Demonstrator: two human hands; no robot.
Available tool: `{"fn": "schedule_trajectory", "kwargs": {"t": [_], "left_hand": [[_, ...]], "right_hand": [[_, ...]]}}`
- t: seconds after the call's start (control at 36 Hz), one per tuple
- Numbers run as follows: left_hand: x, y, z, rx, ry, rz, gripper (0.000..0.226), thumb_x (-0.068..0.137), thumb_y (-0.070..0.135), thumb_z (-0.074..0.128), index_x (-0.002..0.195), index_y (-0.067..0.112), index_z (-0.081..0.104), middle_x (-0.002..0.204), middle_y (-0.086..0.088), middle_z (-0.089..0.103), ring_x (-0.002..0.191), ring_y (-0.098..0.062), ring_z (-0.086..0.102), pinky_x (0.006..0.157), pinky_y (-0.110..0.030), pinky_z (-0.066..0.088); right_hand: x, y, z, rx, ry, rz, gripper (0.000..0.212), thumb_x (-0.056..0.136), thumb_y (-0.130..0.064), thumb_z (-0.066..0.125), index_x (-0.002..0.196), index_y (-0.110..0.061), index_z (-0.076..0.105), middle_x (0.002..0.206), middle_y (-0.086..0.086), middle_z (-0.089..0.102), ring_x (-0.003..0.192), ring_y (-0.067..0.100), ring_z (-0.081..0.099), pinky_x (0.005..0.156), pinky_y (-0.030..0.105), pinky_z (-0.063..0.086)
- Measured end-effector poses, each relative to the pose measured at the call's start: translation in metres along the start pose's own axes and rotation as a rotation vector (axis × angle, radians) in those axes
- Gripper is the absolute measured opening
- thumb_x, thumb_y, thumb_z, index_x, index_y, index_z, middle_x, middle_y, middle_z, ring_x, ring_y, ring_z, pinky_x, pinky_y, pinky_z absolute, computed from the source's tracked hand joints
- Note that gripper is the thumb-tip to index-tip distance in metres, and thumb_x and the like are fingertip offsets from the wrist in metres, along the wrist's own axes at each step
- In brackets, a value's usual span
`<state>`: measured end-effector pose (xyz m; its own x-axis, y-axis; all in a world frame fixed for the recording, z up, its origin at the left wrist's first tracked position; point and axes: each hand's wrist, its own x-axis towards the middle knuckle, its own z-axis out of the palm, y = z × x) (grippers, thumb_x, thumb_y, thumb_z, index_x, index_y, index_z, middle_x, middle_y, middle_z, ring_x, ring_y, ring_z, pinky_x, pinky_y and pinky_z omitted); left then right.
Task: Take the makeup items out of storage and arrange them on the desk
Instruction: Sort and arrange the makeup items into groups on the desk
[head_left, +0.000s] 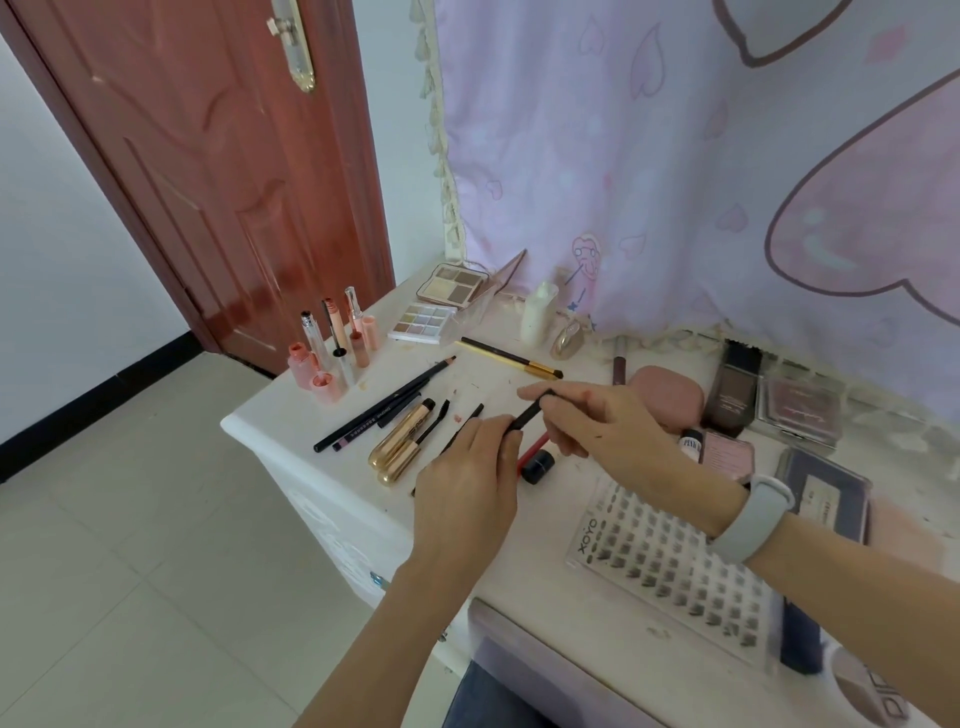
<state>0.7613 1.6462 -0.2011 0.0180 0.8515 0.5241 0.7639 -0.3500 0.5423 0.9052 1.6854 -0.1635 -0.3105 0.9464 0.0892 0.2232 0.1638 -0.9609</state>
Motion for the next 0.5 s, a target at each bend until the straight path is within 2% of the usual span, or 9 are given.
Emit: {"fn": "schedule_trajectory", "kwargs": {"t": [0.08, 0.17, 0.19, 0.25, 0.31, 0.36, 0.44, 0.5], "left_hand": [[0.0001, 0.0020, -0.0001, -0.010, 0.013, -0.036, 0.024, 0.092, 0.023, 0.048, 0.091, 0.011, 0.068, 0.068, 0.005, 0.061, 0.048, -0.008, 0.047, 0.042, -0.016, 0.032], [-0.0017, 0.0027, -0.0009, 0.001, 0.040, -0.072, 0.024, 0.091, 0.029, 0.049, 0.080, 0.016, 0.066, 0.054, 0.014, 0.043, 0.042, -0.005, 0.035, 0.041, -0.013, 0.020], [-0.0025, 0.0031, -0.0007, 0.005, 0.048, -0.080, 0.025, 0.090, 0.030, 0.050, 0.076, 0.016, 0.065, 0.051, 0.014, 0.039, 0.040, -0.006, 0.033, 0.041, -0.013, 0.019], [-0.0029, 0.0036, 0.0005, 0.014, 0.061, -0.111, 0.029, 0.089, 0.034, 0.051, 0.067, 0.017, 0.061, 0.046, 0.013, 0.035, 0.037, -0.008, 0.031, 0.040, -0.014, 0.017], [-0.0024, 0.0042, 0.0016, 0.024, 0.061, -0.153, 0.033, 0.088, 0.038, 0.049, 0.061, 0.020, 0.050, 0.042, 0.012, 0.027, 0.035, -0.009, 0.028, 0.040, -0.017, 0.015], [-0.0023, 0.0042, 0.0020, 0.023, 0.044, -0.184, 0.036, 0.088, 0.043, 0.047, 0.059, 0.022, 0.040, 0.040, 0.011, 0.022, 0.035, -0.009, 0.026, 0.041, -0.018, 0.014], [-0.0028, 0.0027, 0.0010, 0.012, 0.004, -0.195, 0.041, 0.088, 0.050, 0.043, 0.058, 0.024, 0.036, 0.039, 0.010, 0.022, 0.036, -0.009, 0.026, 0.042, -0.019, 0.016], [-0.0024, -0.0001, -0.0009, -0.036, -0.019, -0.161, 0.043, 0.090, 0.054, 0.043, 0.058, 0.025, 0.038, 0.040, 0.011, 0.024, 0.038, -0.008, 0.028, 0.042, -0.020, 0.019]], "right_hand": [[-0.0004, -0.0005, -0.0024, -0.094, 0.001, -0.037, 0.027, 0.096, -0.023, 0.046, 0.091, -0.041, 0.065, 0.059, -0.004, 0.049, 0.054, 0.005, 0.044, 0.059, 0.015, 0.040], [-0.0034, 0.0011, -0.0030, -0.194, -0.020, -0.058, 0.025, 0.094, -0.026, 0.048, 0.090, -0.044, 0.064, 0.056, -0.012, 0.051, 0.058, 0.008, 0.047, 0.062, 0.029, 0.045], [-0.0042, 0.0011, -0.0030, -0.225, -0.021, -0.065, 0.025, 0.094, -0.026, 0.048, 0.089, -0.043, 0.065, 0.055, -0.014, 0.053, 0.057, 0.008, 0.048, 0.062, 0.030, 0.045], [-0.0046, 0.0001, -0.0024, -0.254, -0.022, -0.083, 0.025, 0.095, -0.024, 0.048, 0.086, -0.039, 0.066, 0.055, -0.016, 0.054, 0.055, 0.002, 0.048, 0.059, 0.023, 0.044], [-0.0043, -0.0013, -0.0011, -0.234, -0.022, -0.090, 0.025, 0.096, -0.019, 0.048, 0.085, -0.032, 0.067, 0.055, -0.013, 0.054, 0.054, 0.001, 0.049, 0.057, 0.015, 0.043], [-0.0040, -0.0024, 0.0000, -0.210, -0.025, -0.089, 0.023, 0.096, -0.016, 0.048, 0.086, -0.021, 0.069, 0.058, -0.011, 0.053, 0.054, 0.000, 0.049, 0.057, 0.013, 0.043], [-0.0044, -0.0017, -0.0008, -0.233, -0.031, -0.090, 0.023, 0.096, -0.014, 0.048, 0.090, -0.005, 0.069, 0.060, -0.009, 0.053, 0.054, 0.001, 0.049, 0.058, 0.011, 0.042], [-0.0047, -0.0007, -0.0022, -0.242, -0.029, -0.086, 0.024, 0.096, -0.014, 0.048, 0.090, -0.002, 0.068, 0.060, -0.008, 0.053, 0.053, 0.001, 0.049, 0.057, 0.011, 0.041]]}}
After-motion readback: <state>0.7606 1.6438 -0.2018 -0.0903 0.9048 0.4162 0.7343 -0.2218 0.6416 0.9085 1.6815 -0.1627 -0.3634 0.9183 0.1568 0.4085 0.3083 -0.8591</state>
